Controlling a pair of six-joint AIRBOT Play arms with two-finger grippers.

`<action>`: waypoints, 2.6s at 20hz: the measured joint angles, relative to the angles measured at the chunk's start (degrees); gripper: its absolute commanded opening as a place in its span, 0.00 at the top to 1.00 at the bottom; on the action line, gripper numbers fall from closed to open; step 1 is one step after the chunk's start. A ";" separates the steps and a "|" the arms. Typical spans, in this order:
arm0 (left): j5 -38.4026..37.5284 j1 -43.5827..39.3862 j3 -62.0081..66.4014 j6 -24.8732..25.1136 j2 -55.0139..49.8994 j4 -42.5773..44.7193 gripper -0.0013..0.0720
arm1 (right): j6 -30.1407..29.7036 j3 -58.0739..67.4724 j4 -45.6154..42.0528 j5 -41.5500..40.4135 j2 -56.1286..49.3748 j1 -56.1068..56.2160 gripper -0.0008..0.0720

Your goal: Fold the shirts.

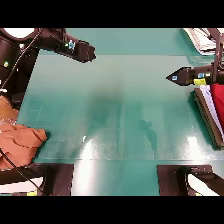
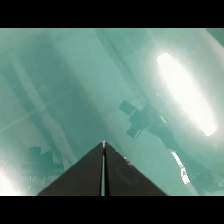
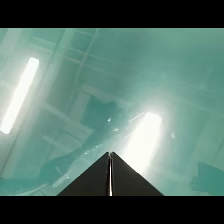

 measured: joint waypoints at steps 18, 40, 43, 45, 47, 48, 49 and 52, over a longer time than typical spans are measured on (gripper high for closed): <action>2.93 0.57 0.00 -0.02 0.42 -0.92 0.95 | 0.00 0.00 0.00 2.27 0.00 0.07 0.97; -14.84 44.17 -57.81 -9.27 35.93 21.14 0.05 | 0.00 0.00 -0.07 2.49 0.00 0.07 0.97; -11.43 44.54 -66.42 -12.24 36.15 22.38 0.40 | -0.02 0.00 -0.07 2.49 0.00 0.07 0.97; -9.97 44.70 -69.57 -13.46 36.22 22.73 0.68 | -0.02 0.00 -0.07 2.47 0.00 0.07 0.97; -9.07 44.72 -71.23 -14.14 36.24 22.82 0.95 | -0.02 0.00 -0.07 2.29 -0.02 0.07 0.97; -8.87 44.74 -71.63 -14.32 36.24 22.84 0.95 | -0.02 0.00 -0.07 2.27 -0.02 0.07 0.97; -8.81 44.76 -71.67 -14.51 36.24 22.75 0.95 | -0.02 0.00 -0.07 2.23 -0.02 0.07 0.97; -9.49 44.63 -67.95 -14.43 36.24 20.72 0.95 | -0.02 0.02 -0.07 1.81 -0.02 0.07 0.97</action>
